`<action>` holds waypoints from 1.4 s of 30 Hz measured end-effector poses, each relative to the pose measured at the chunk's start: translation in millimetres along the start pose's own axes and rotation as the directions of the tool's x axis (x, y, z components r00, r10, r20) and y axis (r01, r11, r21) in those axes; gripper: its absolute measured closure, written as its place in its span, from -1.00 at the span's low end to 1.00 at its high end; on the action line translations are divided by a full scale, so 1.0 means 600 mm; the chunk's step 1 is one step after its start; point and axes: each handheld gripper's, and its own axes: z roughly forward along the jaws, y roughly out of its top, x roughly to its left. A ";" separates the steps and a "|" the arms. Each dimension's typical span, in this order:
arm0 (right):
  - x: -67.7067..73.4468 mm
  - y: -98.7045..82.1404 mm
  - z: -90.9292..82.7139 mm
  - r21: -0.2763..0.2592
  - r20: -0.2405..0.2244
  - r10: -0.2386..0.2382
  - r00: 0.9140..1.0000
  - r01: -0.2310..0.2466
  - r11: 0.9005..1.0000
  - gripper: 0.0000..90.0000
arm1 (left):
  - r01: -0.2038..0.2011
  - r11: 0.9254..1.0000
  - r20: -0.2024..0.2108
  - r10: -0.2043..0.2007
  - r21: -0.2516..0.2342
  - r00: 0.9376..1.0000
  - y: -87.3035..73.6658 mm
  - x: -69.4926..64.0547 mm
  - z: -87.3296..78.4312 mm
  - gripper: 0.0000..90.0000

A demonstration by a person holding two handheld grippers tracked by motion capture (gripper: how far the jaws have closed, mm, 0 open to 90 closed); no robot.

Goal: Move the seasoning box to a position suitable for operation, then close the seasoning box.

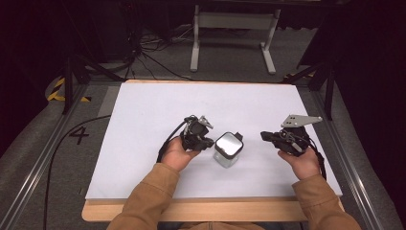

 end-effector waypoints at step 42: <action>-0.003 -0.001 -0.003 -0.020 -0.017 -0.005 1.000 0.004 1.000 0.99 | -0.153 0.964 0.203 0.108 0.219 0.973 0.013 -0.052 0.009 0.93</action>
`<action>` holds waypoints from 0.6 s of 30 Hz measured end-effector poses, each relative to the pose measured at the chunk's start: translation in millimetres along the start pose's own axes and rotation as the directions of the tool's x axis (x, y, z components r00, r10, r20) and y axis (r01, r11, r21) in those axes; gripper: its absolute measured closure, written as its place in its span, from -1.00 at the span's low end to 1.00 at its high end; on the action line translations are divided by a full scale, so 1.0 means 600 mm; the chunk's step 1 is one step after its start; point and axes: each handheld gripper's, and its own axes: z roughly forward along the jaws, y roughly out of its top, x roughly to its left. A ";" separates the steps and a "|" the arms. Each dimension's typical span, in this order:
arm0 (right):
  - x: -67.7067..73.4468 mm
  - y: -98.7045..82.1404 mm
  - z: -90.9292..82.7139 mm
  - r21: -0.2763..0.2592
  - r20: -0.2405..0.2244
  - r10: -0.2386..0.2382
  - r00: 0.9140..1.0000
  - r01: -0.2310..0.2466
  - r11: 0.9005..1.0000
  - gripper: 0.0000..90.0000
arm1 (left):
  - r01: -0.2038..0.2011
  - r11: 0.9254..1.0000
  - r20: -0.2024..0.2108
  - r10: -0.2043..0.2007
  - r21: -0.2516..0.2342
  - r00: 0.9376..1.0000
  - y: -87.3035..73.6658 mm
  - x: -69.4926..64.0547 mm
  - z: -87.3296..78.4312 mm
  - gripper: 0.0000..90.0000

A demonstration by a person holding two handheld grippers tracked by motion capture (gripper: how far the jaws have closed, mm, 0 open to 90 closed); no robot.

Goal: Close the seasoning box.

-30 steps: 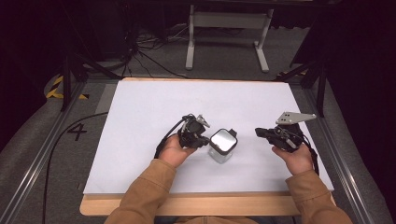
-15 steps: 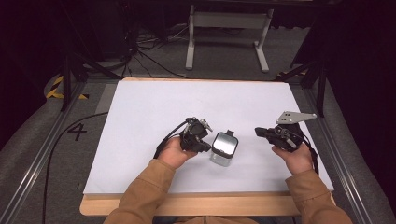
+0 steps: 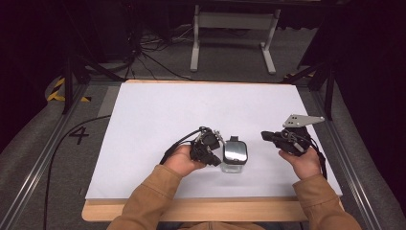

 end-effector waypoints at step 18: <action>-0.020 0.003 -0.014 -0.032 0.012 0.027 1.000 -0.027 0.999 0.97 | 0.151 0.880 -0.188 -0.259 -0.451 0.947 -0.095 0.044 -0.159 0.77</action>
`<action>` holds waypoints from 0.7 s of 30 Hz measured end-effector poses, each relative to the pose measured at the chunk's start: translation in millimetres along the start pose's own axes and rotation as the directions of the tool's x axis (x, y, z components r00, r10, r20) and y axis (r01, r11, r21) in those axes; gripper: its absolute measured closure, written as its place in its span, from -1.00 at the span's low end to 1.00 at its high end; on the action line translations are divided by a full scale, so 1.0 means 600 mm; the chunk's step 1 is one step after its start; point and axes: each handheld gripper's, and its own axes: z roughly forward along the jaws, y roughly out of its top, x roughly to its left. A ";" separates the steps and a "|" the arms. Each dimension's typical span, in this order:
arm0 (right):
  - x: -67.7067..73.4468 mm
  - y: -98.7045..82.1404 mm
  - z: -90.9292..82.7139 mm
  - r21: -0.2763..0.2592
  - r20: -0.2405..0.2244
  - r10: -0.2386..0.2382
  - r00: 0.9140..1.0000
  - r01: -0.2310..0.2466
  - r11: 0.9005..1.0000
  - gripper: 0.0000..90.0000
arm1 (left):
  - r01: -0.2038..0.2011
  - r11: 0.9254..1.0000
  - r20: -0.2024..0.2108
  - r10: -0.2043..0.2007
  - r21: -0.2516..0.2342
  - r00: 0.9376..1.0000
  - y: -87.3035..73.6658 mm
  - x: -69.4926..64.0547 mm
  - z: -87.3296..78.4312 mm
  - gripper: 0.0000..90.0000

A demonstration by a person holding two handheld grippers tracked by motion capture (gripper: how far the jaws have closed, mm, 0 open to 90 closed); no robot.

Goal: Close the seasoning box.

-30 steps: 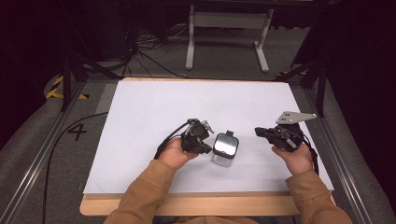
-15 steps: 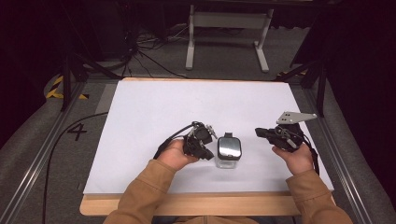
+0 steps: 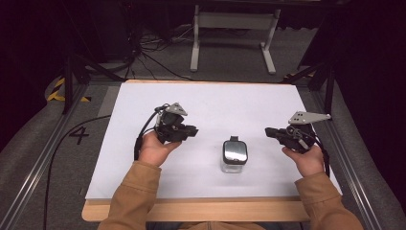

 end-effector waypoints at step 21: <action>-0.120 -0.031 -0.056 -0.050 0.139 0.216 0.967 -0.211 0.976 0.59 | 0.099 0.994 -0.260 -0.106 -0.040 0.960 -0.084 0.090 -0.047 0.45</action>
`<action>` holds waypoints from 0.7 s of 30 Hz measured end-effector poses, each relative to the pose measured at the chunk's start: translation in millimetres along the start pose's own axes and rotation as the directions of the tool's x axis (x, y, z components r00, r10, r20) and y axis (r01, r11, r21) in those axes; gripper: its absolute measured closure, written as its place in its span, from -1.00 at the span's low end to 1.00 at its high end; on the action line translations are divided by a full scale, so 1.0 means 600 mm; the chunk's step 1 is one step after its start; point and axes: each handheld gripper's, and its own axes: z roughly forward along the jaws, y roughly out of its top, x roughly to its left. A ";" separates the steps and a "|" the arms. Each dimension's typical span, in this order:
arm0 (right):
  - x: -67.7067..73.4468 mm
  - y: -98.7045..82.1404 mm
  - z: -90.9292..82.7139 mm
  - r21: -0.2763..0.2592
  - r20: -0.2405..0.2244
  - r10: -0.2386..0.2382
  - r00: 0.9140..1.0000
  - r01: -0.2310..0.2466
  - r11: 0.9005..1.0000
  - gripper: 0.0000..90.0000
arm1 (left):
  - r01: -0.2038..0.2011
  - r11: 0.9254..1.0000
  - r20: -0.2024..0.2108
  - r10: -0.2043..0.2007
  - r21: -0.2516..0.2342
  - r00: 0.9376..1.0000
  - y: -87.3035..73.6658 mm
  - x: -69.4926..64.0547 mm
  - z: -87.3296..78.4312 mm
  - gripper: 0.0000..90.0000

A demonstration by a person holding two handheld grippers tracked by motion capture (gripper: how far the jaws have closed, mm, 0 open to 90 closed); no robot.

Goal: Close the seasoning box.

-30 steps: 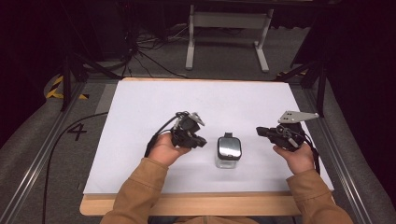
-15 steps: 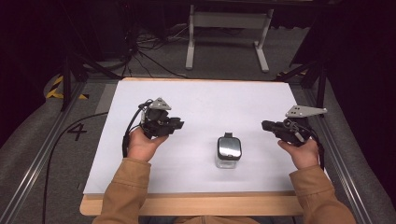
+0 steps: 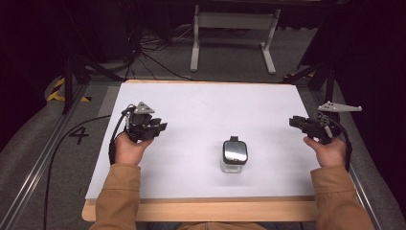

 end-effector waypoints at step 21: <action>-0.073 -0.099 0.094 0.148 0.084 0.067 0.994 -0.078 0.986 0.16 | 0.093 0.994 -0.025 -0.091 0.060 0.996 -0.058 0.051 0.073 0.00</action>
